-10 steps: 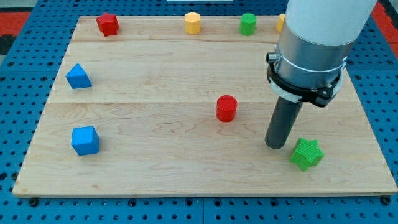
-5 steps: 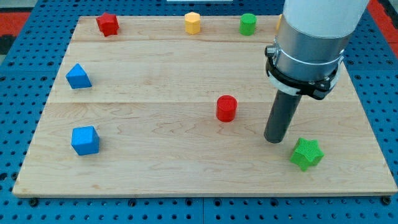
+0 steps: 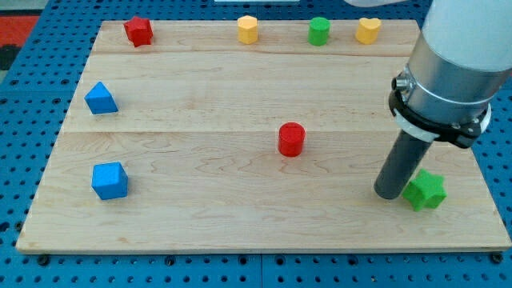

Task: Move the green star below the green circle

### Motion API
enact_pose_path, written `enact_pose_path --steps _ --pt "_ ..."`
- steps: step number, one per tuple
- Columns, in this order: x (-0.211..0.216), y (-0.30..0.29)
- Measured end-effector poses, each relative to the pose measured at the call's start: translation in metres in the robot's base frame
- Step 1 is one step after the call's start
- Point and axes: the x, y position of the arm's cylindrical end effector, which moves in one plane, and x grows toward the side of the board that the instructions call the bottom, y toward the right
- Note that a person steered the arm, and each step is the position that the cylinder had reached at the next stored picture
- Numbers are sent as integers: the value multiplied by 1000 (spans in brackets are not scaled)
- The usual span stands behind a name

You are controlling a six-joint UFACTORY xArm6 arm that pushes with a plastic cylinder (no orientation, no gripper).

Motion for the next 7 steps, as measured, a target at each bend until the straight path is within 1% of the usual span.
enact_pose_path --steps 1,2,3,4,5,6,7 --pt "32 -3" --pt "34 93" --pt "-7 103" --pt "-71 65" --pt "-158 -1" --pt "-210 -50" --pt "-205 24"
